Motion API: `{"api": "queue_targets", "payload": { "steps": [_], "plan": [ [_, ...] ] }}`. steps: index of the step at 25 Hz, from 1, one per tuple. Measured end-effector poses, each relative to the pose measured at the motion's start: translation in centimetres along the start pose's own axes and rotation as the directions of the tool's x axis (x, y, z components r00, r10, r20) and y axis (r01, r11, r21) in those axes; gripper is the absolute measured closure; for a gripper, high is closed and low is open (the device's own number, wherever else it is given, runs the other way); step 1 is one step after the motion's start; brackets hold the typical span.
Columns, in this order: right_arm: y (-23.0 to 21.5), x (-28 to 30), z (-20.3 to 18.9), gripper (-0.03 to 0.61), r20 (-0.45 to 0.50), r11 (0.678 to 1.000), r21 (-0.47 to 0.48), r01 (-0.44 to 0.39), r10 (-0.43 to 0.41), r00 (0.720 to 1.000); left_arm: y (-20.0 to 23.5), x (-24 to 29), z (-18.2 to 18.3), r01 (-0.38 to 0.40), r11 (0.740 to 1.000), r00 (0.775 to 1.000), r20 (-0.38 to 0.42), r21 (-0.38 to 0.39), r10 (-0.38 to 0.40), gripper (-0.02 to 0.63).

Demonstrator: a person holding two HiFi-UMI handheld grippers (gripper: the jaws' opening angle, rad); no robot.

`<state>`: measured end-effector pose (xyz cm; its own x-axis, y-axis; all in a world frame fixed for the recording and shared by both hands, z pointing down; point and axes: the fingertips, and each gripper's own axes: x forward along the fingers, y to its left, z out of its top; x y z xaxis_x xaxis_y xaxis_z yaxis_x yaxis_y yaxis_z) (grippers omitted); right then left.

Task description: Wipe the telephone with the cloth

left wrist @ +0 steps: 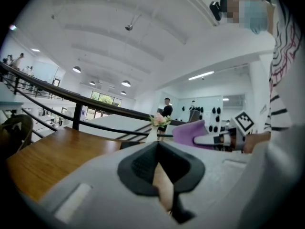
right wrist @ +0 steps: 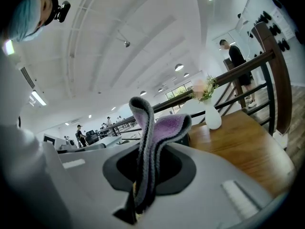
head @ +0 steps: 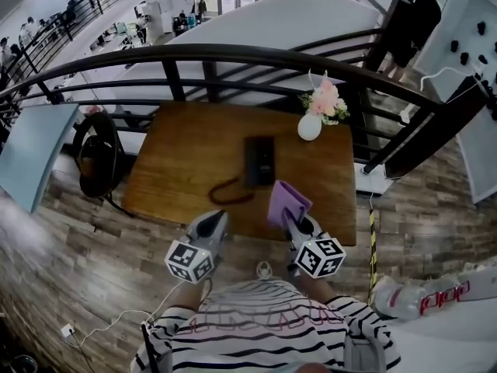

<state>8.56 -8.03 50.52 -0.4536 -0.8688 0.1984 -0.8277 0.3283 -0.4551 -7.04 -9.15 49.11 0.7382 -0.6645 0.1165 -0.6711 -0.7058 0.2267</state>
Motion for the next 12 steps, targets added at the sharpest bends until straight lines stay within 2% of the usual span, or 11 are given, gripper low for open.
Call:
{"api": "queue_targets", "payload": {
  "steps": [12],
  "plan": [
    [-6.8, 4.4, 2.5, 0.541, -0.074, 0.995, 0.005, -0.099, 0.099, 0.992, 0.9, 6.8, -0.2, -0.117, 0.993, 0.993, -0.001, -0.016, 0.117, 0.612]
  ]
}}
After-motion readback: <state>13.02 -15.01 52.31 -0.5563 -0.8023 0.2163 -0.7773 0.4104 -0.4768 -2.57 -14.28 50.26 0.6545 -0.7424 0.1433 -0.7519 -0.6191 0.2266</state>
